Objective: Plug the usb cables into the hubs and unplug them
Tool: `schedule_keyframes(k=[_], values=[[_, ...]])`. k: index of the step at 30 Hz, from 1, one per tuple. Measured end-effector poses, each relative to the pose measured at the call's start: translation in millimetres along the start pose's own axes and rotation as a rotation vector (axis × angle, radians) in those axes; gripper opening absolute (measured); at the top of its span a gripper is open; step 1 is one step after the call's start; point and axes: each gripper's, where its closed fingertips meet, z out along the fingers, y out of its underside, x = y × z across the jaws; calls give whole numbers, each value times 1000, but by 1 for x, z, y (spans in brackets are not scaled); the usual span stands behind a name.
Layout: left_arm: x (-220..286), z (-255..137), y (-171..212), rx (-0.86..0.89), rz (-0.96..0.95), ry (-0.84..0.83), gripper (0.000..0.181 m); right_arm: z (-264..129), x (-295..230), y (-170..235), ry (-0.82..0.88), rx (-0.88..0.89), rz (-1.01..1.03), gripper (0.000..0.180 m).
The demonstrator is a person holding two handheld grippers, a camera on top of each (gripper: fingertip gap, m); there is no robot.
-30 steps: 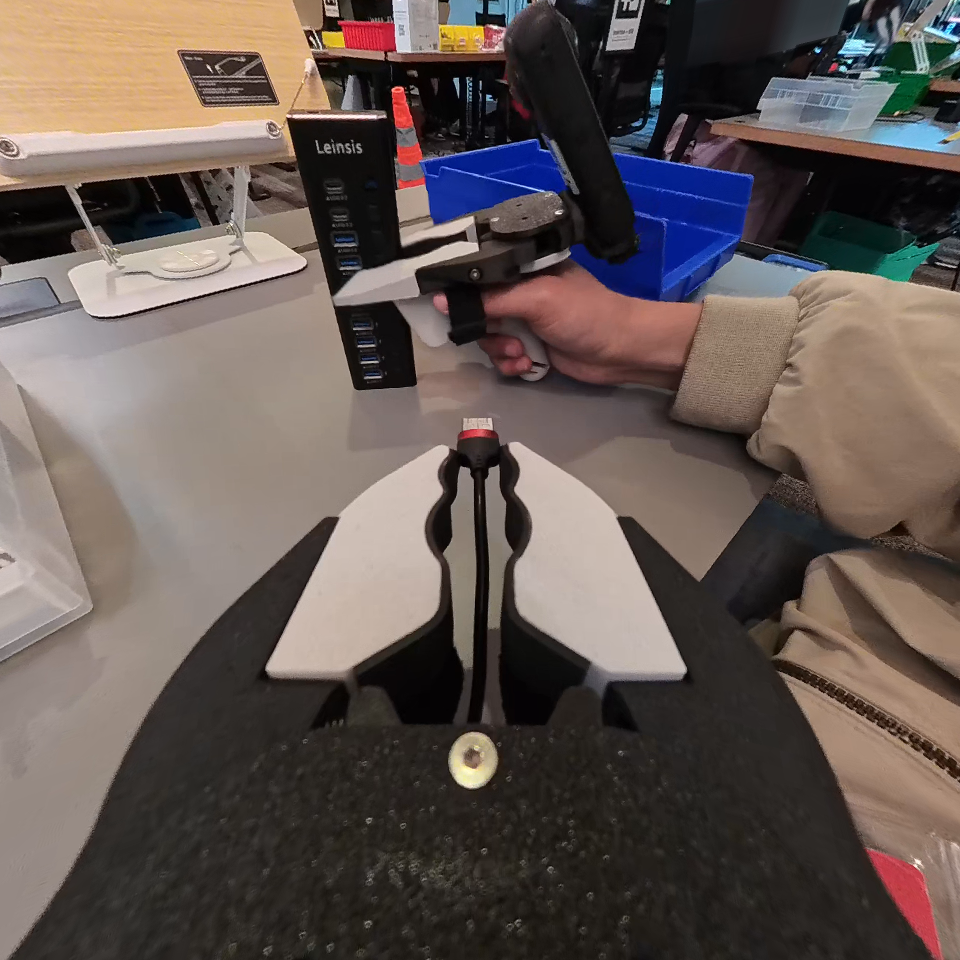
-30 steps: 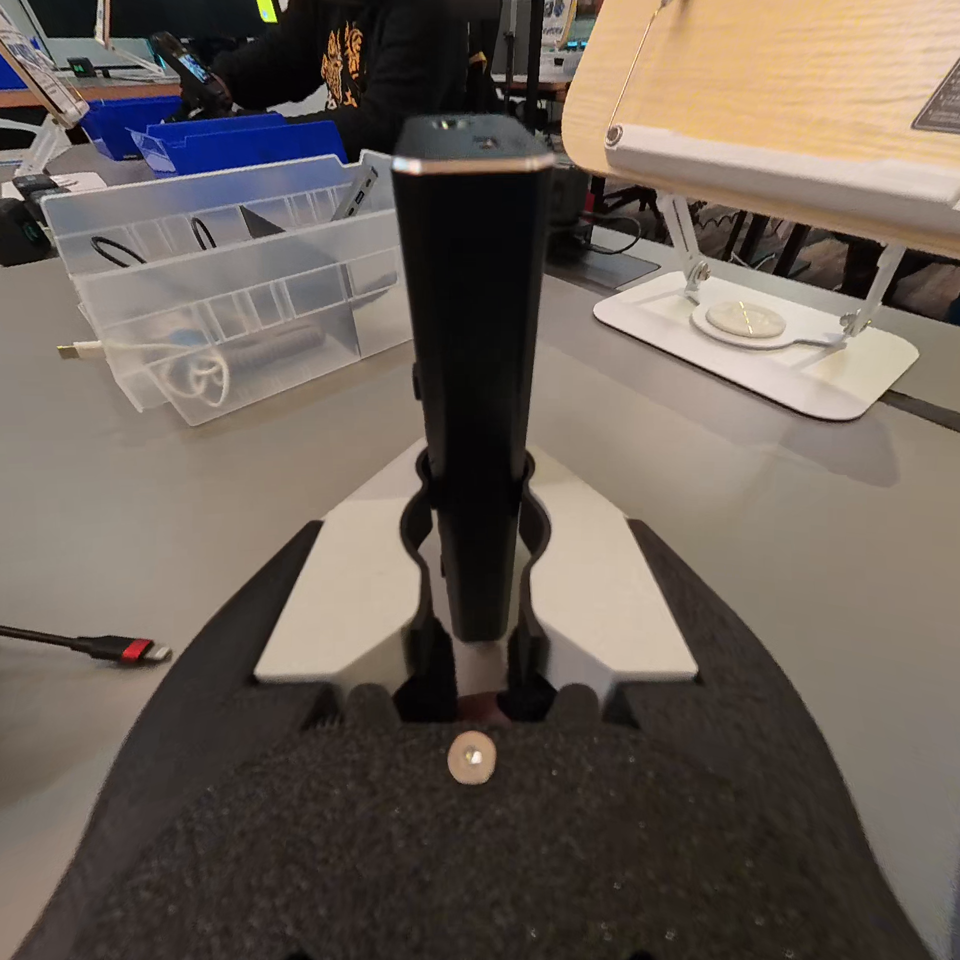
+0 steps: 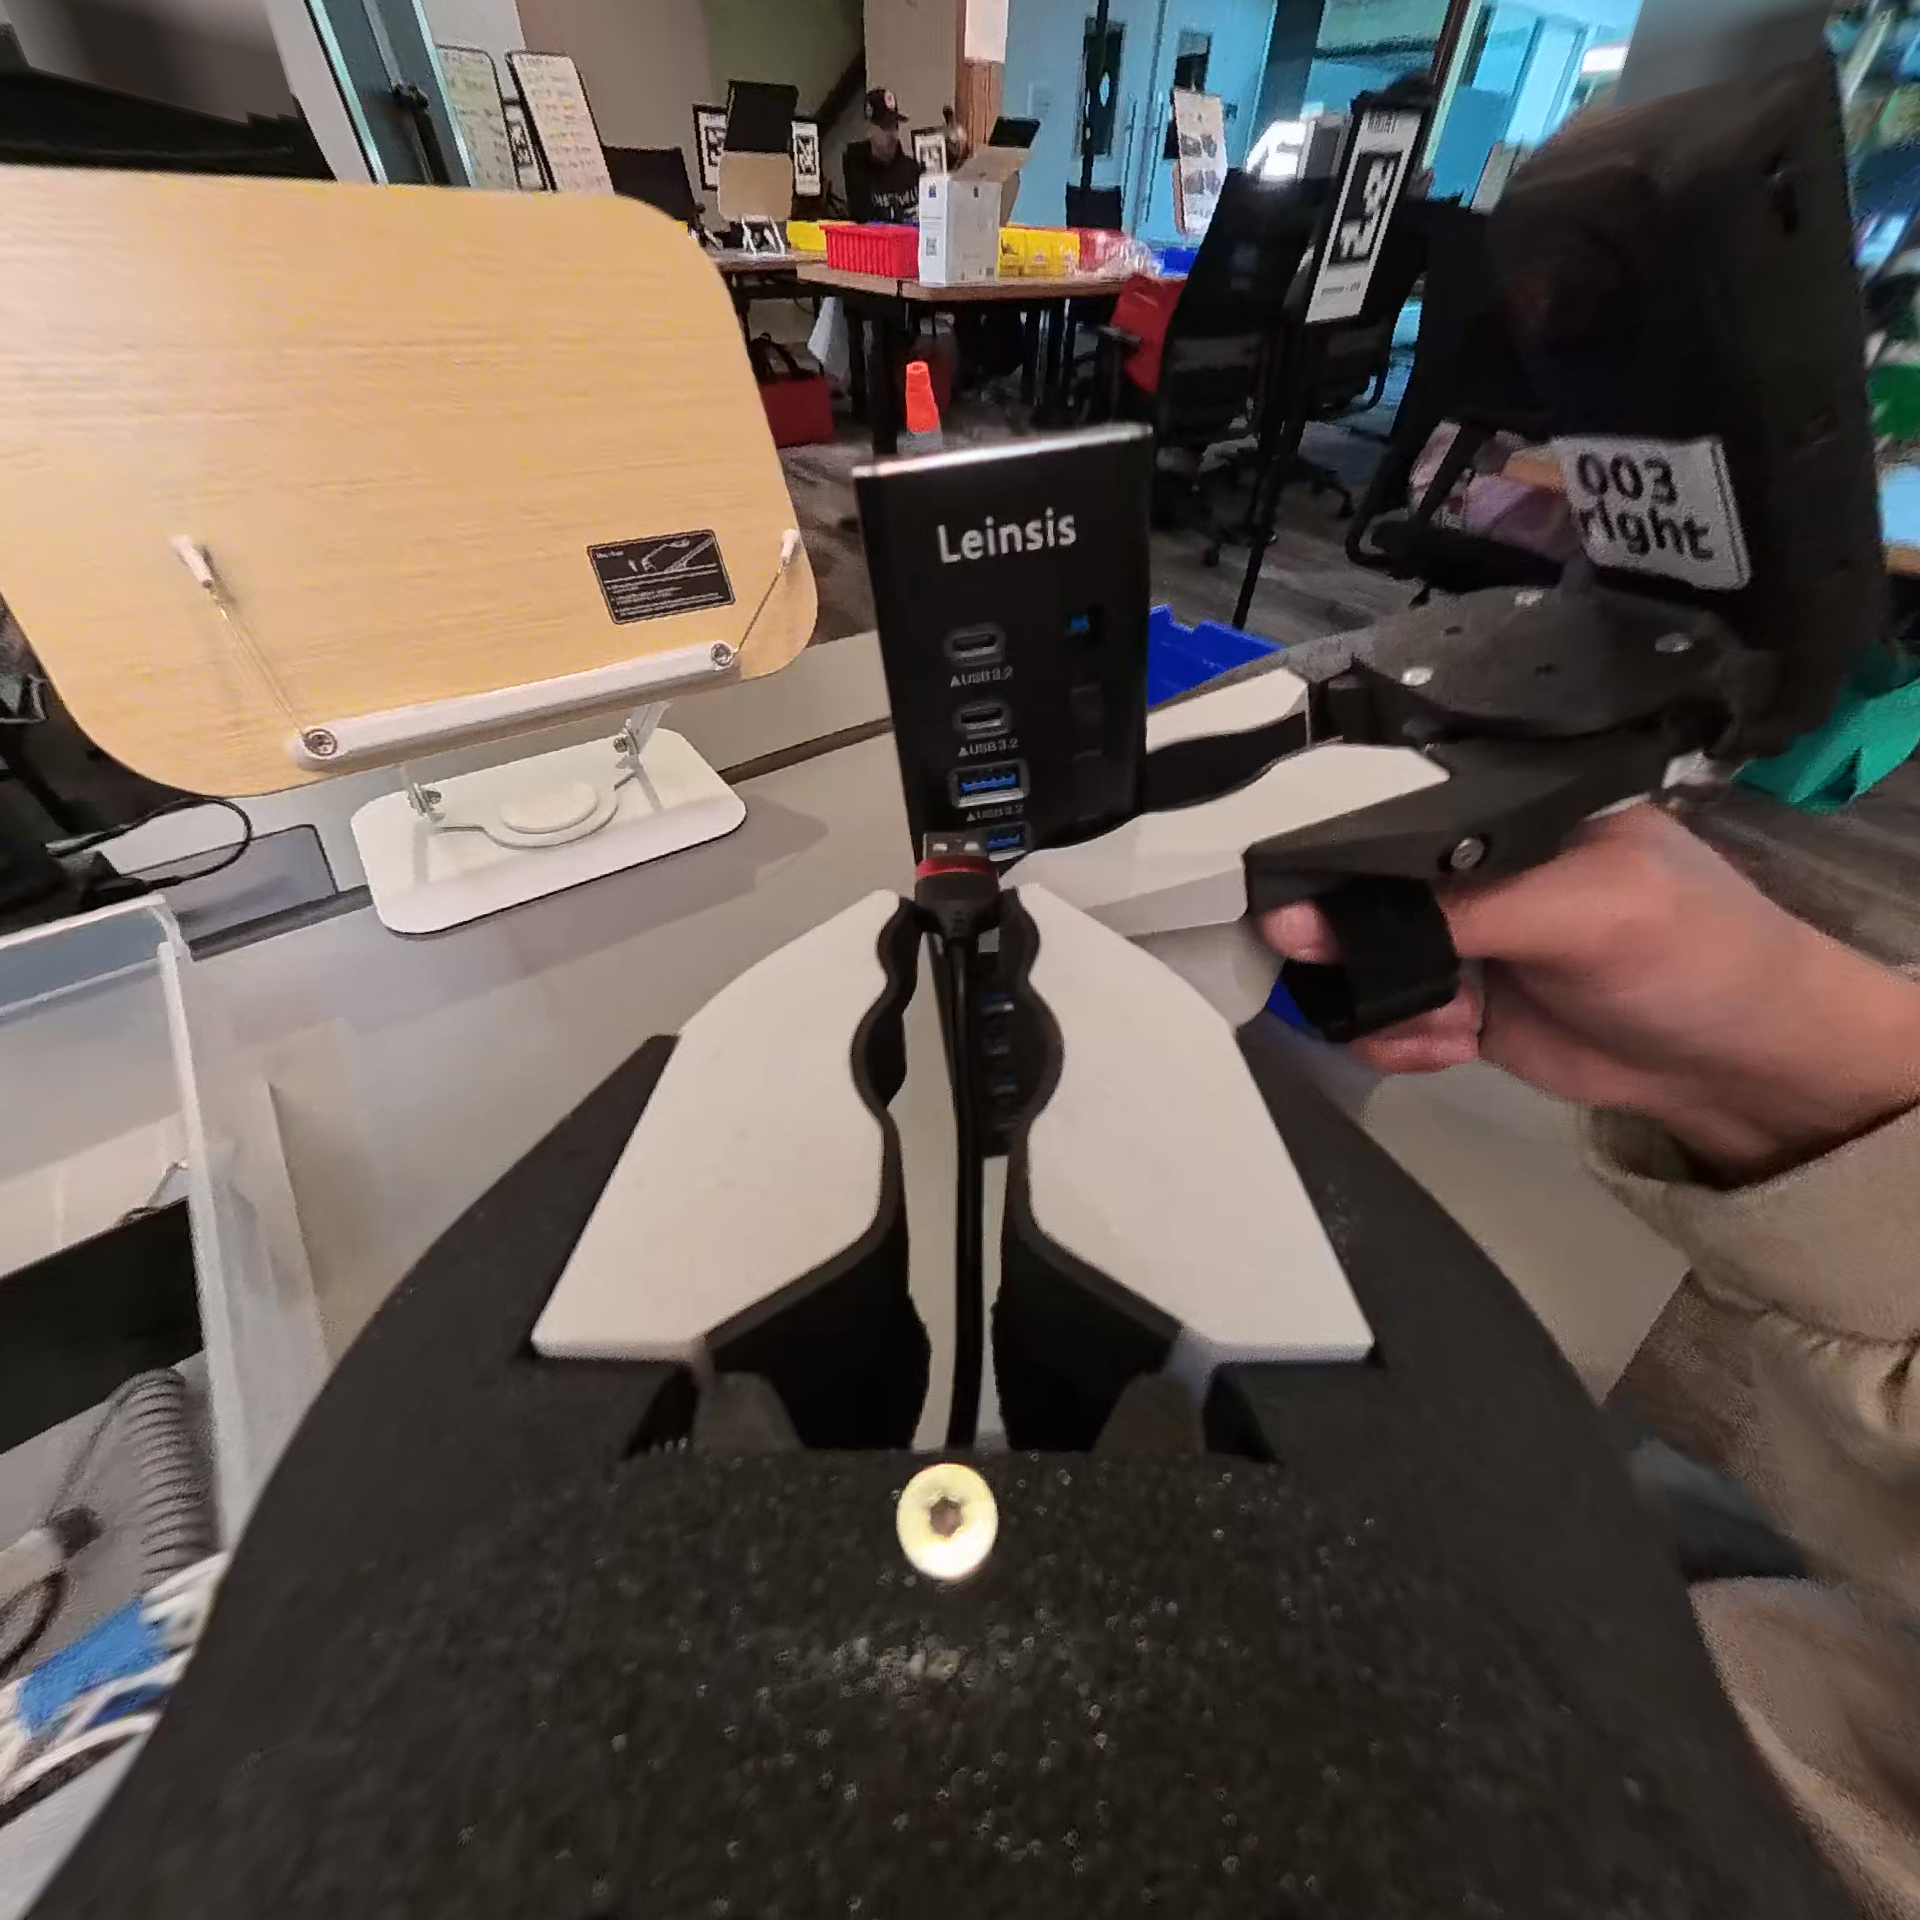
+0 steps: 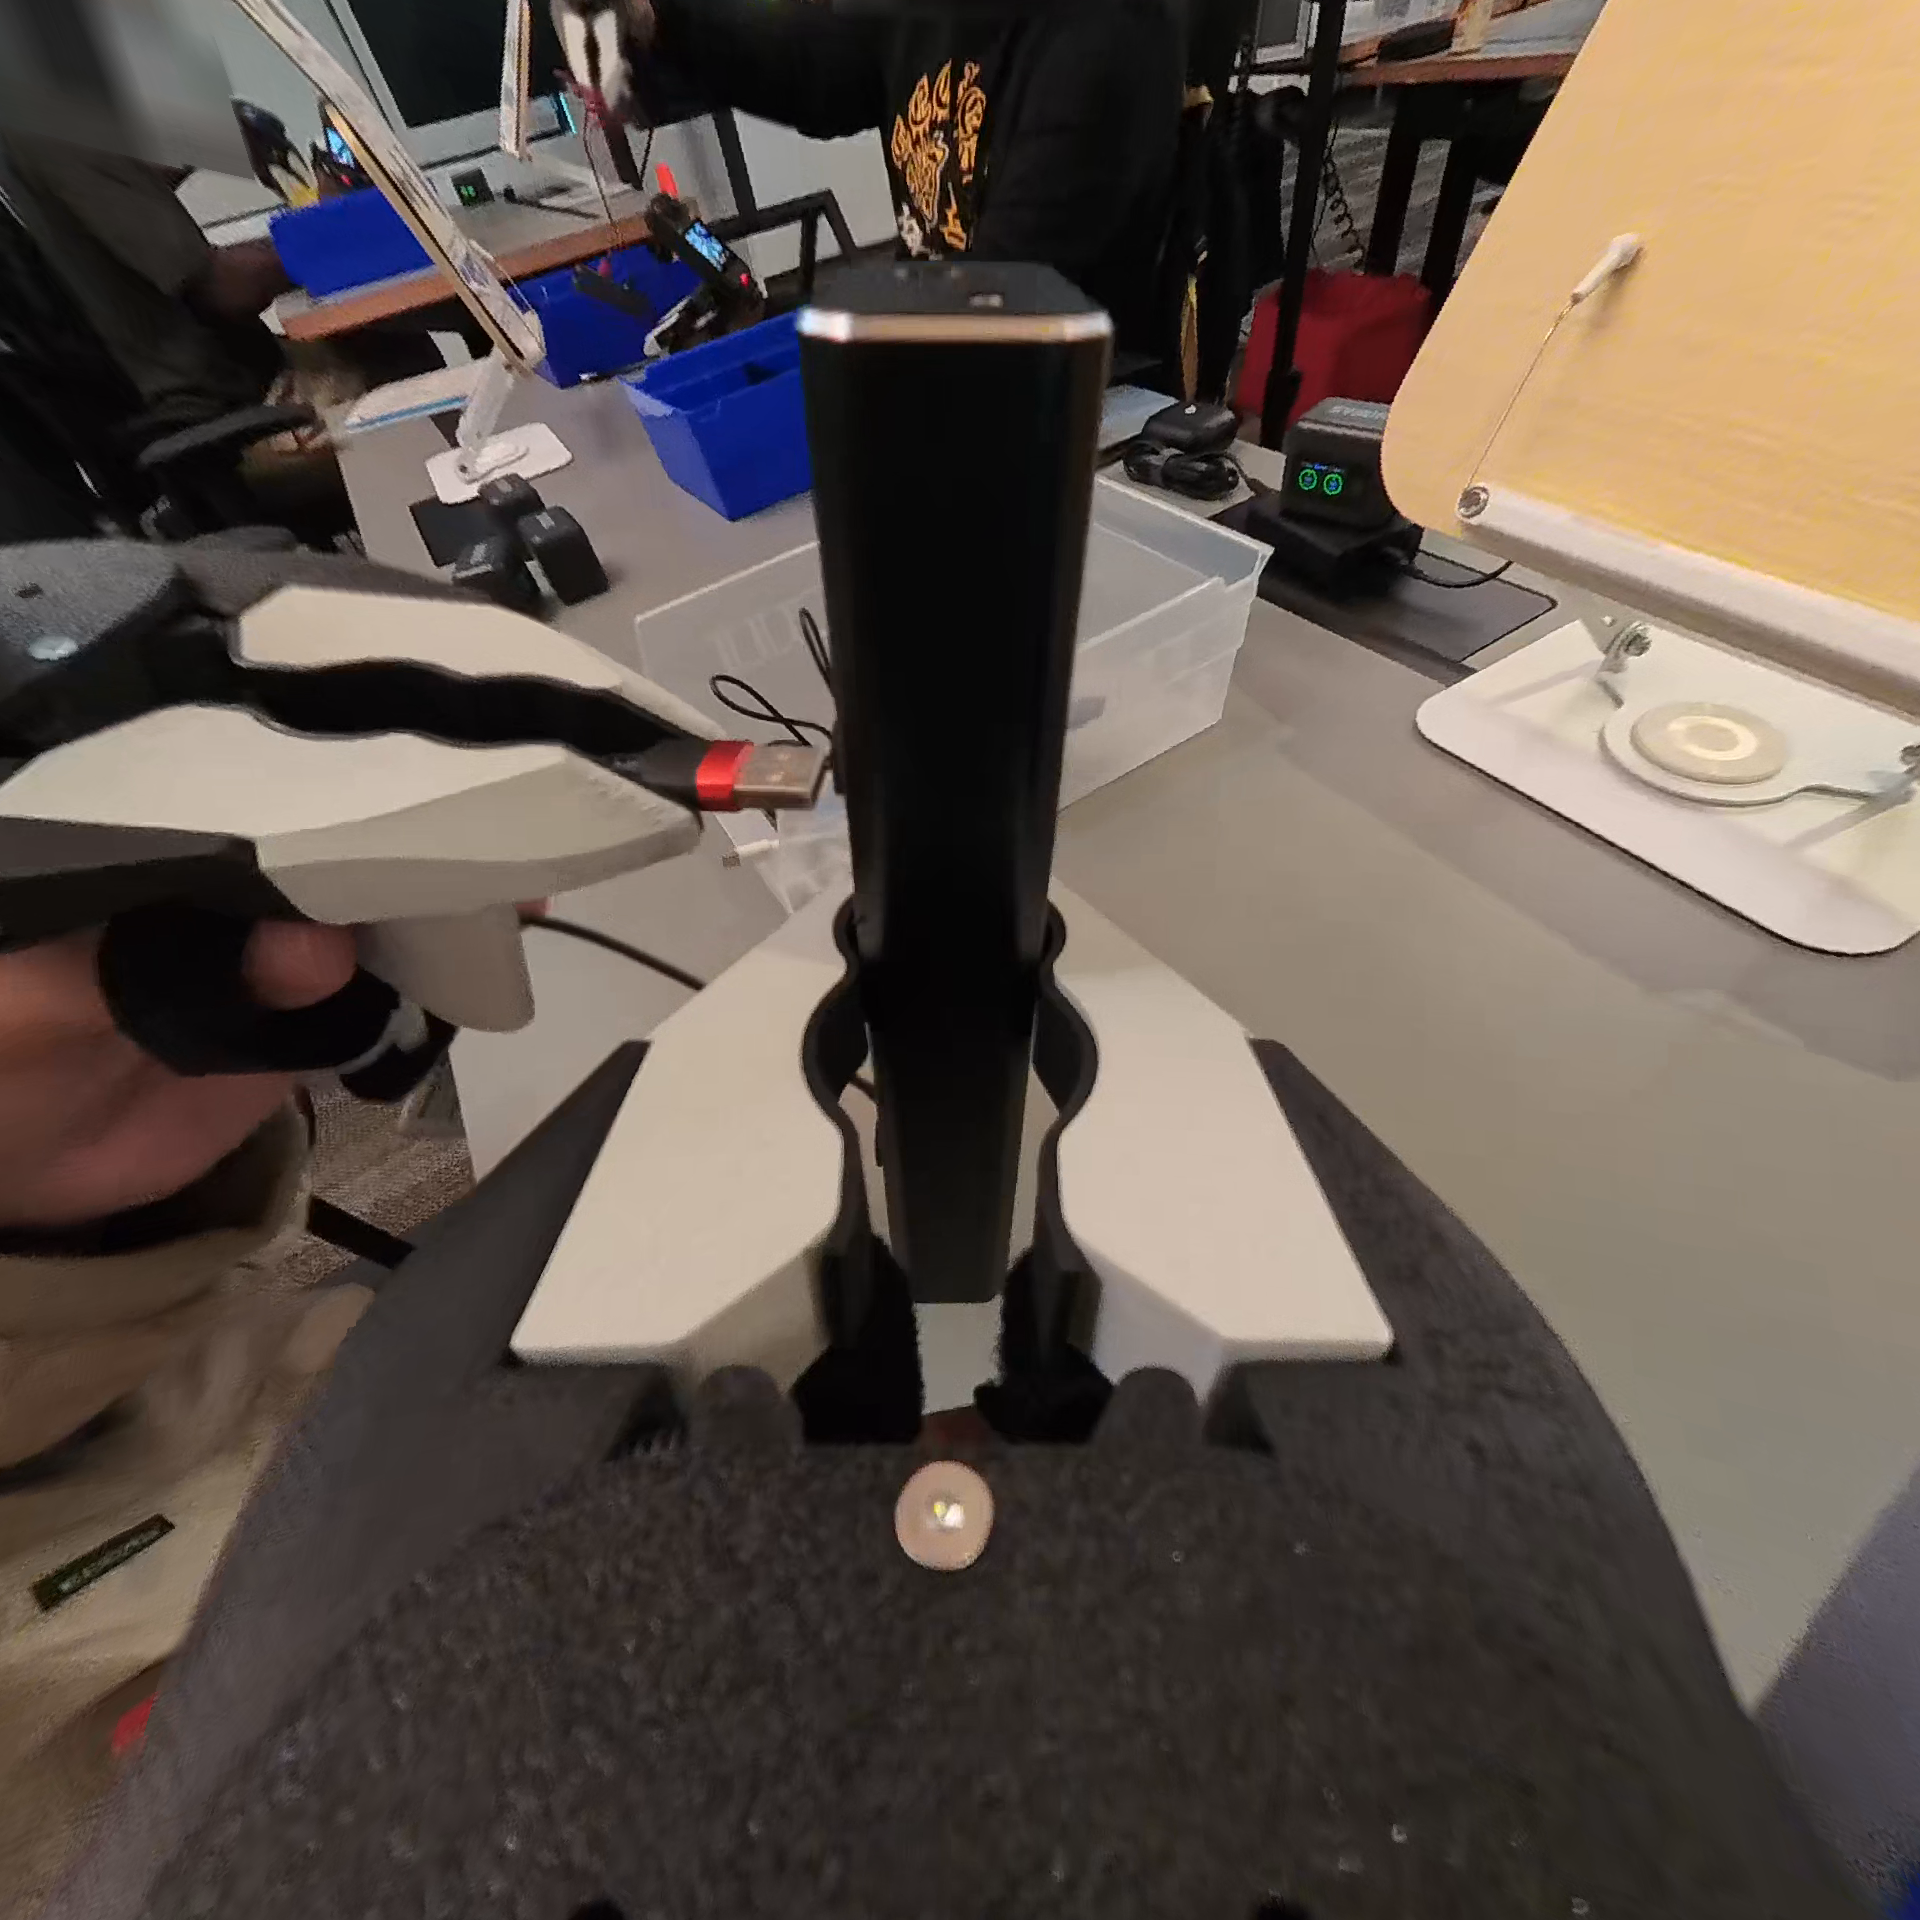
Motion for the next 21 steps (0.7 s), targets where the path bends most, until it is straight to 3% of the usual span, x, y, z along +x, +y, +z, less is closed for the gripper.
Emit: schedule_keyframes(k=[21], values=[[-2, 5, 14, -37, -76, 21, 15, 12, -2, 6, 84, 0, -41, 26]])
